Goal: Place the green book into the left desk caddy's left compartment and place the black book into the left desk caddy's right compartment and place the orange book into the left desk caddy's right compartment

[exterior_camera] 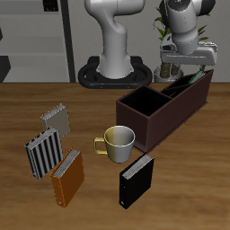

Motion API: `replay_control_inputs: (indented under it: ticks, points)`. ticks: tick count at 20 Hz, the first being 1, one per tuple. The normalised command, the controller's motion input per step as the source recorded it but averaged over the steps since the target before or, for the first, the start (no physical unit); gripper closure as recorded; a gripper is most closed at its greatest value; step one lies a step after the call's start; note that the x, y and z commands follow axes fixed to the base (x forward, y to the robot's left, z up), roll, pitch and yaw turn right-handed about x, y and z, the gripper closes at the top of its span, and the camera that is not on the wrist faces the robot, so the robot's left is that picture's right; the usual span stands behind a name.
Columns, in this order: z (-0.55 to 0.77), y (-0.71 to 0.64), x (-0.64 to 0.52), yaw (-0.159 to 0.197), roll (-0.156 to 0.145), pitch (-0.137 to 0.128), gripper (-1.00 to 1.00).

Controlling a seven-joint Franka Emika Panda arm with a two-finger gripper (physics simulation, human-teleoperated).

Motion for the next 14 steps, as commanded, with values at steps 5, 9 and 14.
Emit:
replay_control_inputs:
  ticks: [5, 9, 14]
  points:
    - [0.28, -0.30, 0.26, 0.034, -0.075, -0.022, -1.00]
    - [0.23, -0.27, 0.25, 0.015, -0.087, -0.017, -1.00]
    - [0.29, -0.52, 0.43, 0.007, -0.142, -0.003, -1.00]
